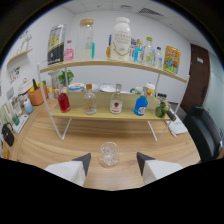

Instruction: Make me a cup of Mount Fuji.

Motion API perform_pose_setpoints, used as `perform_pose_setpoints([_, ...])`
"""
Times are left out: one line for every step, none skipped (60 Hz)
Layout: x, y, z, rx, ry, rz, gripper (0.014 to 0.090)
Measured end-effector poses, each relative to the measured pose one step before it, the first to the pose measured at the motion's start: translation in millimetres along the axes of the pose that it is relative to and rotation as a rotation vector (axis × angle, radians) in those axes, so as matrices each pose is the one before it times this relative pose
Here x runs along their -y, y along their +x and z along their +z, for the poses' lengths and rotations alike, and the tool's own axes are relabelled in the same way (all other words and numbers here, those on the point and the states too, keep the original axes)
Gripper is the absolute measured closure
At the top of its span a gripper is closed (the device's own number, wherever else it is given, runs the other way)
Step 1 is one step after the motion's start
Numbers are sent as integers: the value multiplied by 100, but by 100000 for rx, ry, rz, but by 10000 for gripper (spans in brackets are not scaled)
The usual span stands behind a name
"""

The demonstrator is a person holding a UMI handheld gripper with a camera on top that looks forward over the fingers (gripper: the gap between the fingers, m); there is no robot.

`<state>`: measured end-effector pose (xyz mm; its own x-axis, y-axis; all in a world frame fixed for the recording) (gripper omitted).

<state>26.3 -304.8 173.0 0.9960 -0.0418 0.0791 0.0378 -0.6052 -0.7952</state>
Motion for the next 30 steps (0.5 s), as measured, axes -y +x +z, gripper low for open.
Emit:
perform_pose_setpoints([10, 31, 4, -137, 45, -43, 192])
perform_pose_setpoints([3, 29, -2, -90, 36, -72, 192])
perform_pose_setpoints([11, 7, 0, -72, 124, -62, 192])
perform_pose_setpoints([34, 60, -23, -92, 138, -19, 191])
perform_pose_setpoints([31, 31, -14, -73, 183, -47, 190])
perform_pose_setpoints([34, 21, 19, -73, 221, -30, 191])
perform_pose_setpoints([32, 34, -28, -69, 186, -13, 190])
perform_pose_setpoints([12, 43, 0, -45, 179, -24, 191])
perform_pose_setpoints([95, 31, -28, -172, 171, 8, 190])
perform_pose_setpoints([17, 51, -27, -139, 139, 47, 189])
perform_pose_setpoints([29, 32, -29, -39, 159, 165, 190])
perform_pose_setpoints([24, 41, -46, -9, 243, 227, 190])
perform_pose_setpoints([30, 17, -56, -32, 262, 272, 190])
perform_pose_setpoints([17, 33, -62, -24, 226, 322, 189])
perform_pose_setpoints([-27, 48, -47, -90, 140, 240, 188])
perform_pose_setpoints([5, 78, -85, -121, 191, 150, 188])
perform_pose_setpoints([-32, 45, -85, -135, 340, 103, 187])
perform_pose_setpoints([18, 36, -83, -58, 456, -7, 189])
perform_pose_setpoints([10, 49, -145, -37, 494, -54, 188])
perform_pose_setpoints([25, 2, -147, 1, 564, -116, 187])
perform_pose_setpoints([11, 11, -165, -44, 694, -176, 188])
perform_pose_setpoints([40, -34, -136, 19, 788, -239, 188])
perform_pose_setpoints([46, -39, -142, 81, 755, -277, 188])
perform_pose_setpoints([48, -75, -105, 133, 729, -253, 187])
perform_pose_setpoints([43, -71, -138, 159, 732, -220, 188])
perform_pose_setpoints([75, -127, -98, 185, 741, -128, 189])
perform_pose_setpoints([26, -124, -84, 345, 742, 34, 188])
perform_pose_setpoints([25, -178, -46, 473, 739, 143, 191])
perform_pose_setpoints([81, -266, -49, 585, 781, 244, 191])
perform_pose_setpoints([51, -438, -56, 549, 707, 281, 189])
